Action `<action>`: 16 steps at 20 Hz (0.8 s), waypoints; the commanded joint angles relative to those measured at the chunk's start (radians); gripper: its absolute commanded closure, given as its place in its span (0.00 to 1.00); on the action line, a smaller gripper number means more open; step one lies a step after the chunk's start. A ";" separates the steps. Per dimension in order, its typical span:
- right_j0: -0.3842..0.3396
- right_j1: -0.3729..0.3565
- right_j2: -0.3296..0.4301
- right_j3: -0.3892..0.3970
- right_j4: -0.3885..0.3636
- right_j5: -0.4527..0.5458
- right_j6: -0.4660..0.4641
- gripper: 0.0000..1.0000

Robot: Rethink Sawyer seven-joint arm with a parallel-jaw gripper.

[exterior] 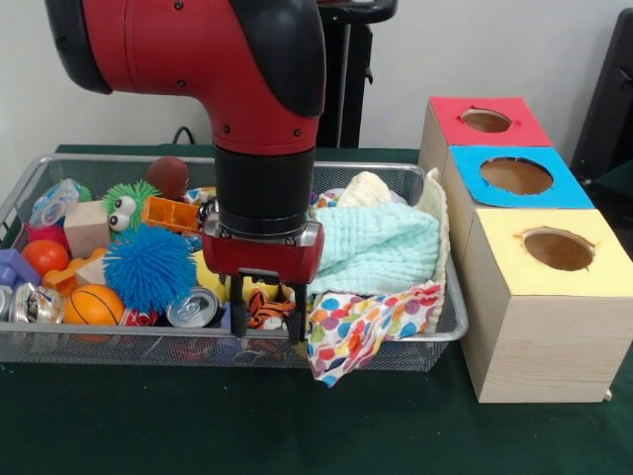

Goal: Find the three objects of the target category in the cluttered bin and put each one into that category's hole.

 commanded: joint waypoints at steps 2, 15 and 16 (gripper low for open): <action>-0.011 0.048 0.076 0.114 -0.032 0.061 -0.075 0.00; 0.011 0.022 0.033 0.086 -0.036 0.188 -0.096 0.00; 0.009 0.017 0.035 0.088 -0.030 0.194 -0.091 0.00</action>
